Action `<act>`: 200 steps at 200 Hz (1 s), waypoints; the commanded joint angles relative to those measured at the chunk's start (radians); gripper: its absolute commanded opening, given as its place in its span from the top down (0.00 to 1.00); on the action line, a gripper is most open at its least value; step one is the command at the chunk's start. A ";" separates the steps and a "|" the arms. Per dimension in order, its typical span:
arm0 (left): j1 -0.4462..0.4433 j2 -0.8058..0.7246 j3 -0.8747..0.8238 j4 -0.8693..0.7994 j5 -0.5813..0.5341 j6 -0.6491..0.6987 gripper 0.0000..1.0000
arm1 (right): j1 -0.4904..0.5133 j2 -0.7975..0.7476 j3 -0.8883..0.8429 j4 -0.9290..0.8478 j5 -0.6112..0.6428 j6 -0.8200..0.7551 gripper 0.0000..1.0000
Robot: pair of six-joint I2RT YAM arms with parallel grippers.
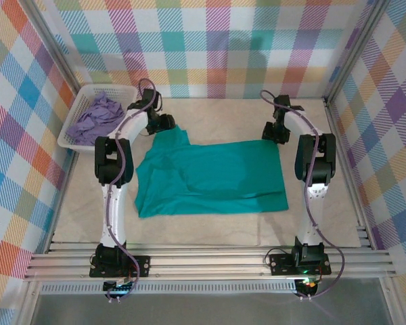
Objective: Fold the inside-out t-shirt
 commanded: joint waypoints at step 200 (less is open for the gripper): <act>0.024 0.324 0.494 -0.217 0.018 0.065 0.57 | -0.012 0.101 0.126 -0.092 -0.044 -0.040 0.96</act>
